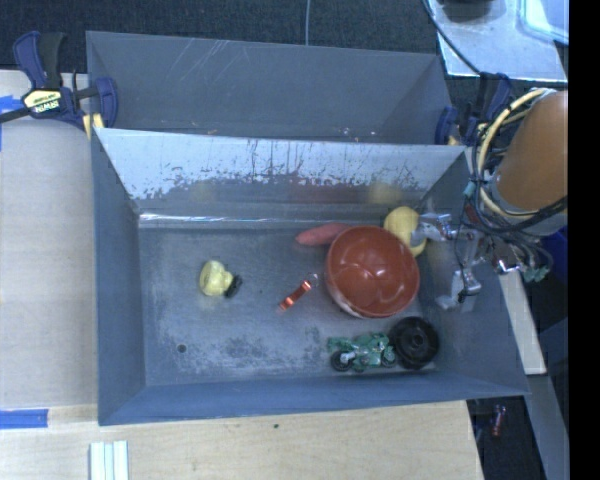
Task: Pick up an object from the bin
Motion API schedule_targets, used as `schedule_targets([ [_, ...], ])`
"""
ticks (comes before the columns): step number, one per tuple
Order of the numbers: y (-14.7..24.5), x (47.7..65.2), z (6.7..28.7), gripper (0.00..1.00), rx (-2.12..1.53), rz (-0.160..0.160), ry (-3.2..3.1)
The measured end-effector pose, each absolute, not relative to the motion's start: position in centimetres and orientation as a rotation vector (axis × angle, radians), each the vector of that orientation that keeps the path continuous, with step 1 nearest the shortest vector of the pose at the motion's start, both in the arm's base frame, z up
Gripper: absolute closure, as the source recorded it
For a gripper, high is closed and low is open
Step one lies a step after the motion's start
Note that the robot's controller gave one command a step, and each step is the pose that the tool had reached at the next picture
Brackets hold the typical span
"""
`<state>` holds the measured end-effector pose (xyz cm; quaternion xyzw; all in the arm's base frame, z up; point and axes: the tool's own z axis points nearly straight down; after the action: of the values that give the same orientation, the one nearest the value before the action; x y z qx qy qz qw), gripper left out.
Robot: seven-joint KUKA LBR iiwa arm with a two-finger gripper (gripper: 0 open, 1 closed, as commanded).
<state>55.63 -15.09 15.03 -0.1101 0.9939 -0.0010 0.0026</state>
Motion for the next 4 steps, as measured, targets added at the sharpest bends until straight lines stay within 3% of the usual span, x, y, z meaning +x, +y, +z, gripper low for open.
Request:
schedule_targets([
  [1, -14.9, 53.3, 15.0, 0.00, -0.937, -0.010, 2.990],
  [2, -15.6, 51.8, 11.3, 0.00, -0.993, -0.004, 2.978],
  [3, -12.8, 50.6, 7.8, 0.00, -1.353, -0.011, 2.818],
  [4, -10.3, 49.8, 7.4, 1.00, -1.260, -0.022, 2.862],
])
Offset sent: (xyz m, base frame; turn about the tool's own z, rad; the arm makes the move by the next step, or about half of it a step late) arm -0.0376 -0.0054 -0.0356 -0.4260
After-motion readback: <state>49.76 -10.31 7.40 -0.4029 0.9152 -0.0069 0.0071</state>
